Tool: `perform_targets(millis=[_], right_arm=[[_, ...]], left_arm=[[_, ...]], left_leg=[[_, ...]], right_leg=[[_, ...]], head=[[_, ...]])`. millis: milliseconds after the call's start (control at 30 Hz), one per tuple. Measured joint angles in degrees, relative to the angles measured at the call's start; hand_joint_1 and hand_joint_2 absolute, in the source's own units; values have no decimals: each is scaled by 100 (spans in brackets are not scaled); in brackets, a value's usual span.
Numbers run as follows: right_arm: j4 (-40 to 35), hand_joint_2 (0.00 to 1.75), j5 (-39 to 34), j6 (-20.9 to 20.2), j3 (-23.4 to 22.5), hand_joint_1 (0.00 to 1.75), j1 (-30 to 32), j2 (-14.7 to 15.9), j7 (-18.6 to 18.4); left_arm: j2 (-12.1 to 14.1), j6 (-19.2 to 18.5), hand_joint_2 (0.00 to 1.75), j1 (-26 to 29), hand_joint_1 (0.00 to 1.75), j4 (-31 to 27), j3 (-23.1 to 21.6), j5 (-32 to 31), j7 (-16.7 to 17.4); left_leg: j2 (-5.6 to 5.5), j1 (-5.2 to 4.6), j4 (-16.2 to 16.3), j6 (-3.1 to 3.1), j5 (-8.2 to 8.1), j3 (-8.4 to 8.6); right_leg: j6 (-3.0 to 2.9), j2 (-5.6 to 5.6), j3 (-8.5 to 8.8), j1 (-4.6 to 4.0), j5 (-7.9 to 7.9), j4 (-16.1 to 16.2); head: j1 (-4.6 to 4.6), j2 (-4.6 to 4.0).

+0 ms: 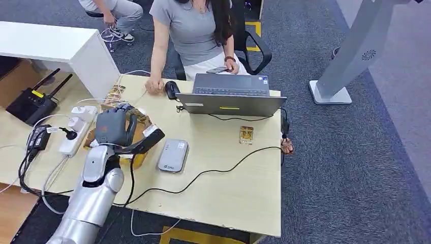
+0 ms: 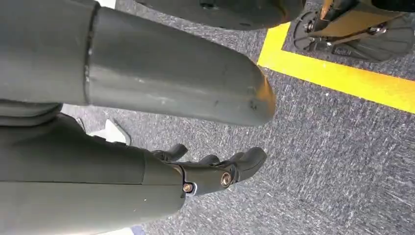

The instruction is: Pass the card to the sensor for recognition and then transmit it.

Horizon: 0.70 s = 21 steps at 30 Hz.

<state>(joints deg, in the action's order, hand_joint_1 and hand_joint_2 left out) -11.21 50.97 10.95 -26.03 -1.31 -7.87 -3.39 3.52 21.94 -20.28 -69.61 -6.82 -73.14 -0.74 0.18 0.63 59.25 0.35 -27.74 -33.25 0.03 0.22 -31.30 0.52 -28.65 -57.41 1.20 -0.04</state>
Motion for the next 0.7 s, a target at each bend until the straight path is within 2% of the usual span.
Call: perform_targets(millis=[267, 700], right_arm=[[-2, 0, 133, -35, 0, 0, -5, -42, -35], [-2, 0, 188, -79, 0, 0, -11, -50, -11]], left_arm=[[-232, -35, 175, -26, 175, 804, -501, -673, 190], [-618, -52, 175, -107, 175, 1586, -878, -828, 256]], left_leg=[[0, 0, 1, 0, 0, 0], [-1, 0, 1, 0, 0, 0]], right_leg=[[0, 0, 0, 0, 0, 0], [1, 0, 0, 0, 1, 0]], head=[[0, 0], [2, 0]])
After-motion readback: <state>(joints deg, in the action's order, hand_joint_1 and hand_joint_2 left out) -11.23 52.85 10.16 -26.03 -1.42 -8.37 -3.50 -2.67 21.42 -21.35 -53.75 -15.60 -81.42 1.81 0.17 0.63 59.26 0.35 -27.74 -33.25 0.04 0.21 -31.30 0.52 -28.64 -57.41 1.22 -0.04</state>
